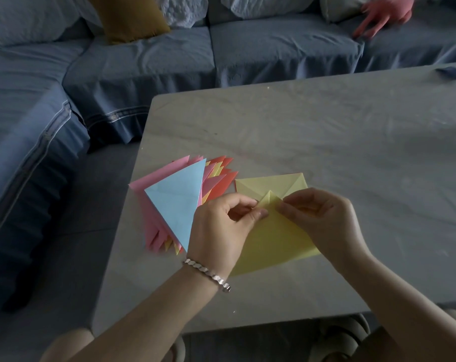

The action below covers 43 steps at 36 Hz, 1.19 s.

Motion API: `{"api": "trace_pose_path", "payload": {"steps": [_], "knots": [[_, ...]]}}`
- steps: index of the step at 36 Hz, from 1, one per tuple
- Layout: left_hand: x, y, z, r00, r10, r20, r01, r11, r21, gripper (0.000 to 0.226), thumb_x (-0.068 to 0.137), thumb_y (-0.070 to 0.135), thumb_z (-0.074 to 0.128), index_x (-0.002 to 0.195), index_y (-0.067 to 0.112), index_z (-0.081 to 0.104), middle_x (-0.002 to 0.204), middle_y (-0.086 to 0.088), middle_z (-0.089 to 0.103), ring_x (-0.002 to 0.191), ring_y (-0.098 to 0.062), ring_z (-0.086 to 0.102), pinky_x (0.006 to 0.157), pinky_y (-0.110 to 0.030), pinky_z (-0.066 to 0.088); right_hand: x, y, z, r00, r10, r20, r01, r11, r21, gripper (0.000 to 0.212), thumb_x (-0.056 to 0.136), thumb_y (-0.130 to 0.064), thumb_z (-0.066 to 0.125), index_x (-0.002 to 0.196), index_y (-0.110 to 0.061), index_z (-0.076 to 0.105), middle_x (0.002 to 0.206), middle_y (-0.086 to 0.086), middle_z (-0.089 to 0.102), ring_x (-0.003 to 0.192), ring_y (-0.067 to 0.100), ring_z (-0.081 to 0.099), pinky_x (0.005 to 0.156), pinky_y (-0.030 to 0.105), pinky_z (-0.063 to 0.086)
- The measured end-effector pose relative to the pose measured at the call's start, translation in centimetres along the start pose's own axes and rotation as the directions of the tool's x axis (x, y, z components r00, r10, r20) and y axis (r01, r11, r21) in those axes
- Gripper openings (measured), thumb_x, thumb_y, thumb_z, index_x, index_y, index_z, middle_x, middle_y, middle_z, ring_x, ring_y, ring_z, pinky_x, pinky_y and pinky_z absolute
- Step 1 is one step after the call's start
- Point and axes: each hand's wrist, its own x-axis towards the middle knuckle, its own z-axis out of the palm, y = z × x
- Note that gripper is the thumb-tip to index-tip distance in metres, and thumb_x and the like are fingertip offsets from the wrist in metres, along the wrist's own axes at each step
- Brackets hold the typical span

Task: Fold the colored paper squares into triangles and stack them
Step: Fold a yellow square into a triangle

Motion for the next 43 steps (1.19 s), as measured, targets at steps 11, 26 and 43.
{"api": "trace_pose_path", "payload": {"steps": [11,26,43], "knots": [[0.2,0.2,-0.1,1.0,0.007,-0.008,-0.008,0.999,-0.038,0.018,0.066,0.014,0.08,0.084,0.014,0.075,0.063,0.016,0.064,0.06,0.002,0.059,0.062,-0.006,0.044,-0.2,-0.4,0.1,0.998,-0.06,0.013,0.06,0.998,0.013,0.019,0.071,-0.006,0.075,0.069,-0.024,0.07,0.063,-0.022,0.067,0.06,-0.009,0.06,0.059,0.003,0.042],[0.1,-0.2,0.1,0.986,0.164,-0.035,-0.164,0.986,0.009,0.017,0.074,0.006,0.073,0.091,0.007,0.074,0.086,0.001,0.071,0.083,0.008,0.057,0.072,0.002,0.041,-0.3,-0.3,0.2,0.996,-0.085,0.034,0.085,0.996,0.007,0.027,0.073,-0.006,0.073,0.067,-0.032,0.069,0.063,-0.027,0.066,0.065,-0.011,0.061,0.064,0.003,0.044],[1.7,-0.5,0.1,0.963,0.024,0.27,-0.042,0.997,0.061,0.011,0.079,0.004,0.067,0.088,0.007,0.073,0.066,0.013,0.06,0.055,0.014,0.055,0.061,0.0,0.04,2.0,-0.2,-0.6,0.899,-0.172,0.402,0.35,0.834,-0.426,0.011,0.079,-0.017,0.071,0.085,-0.025,0.075,0.074,-0.024,0.064,0.078,-0.008,0.059,0.072,0.003,0.04]]}}
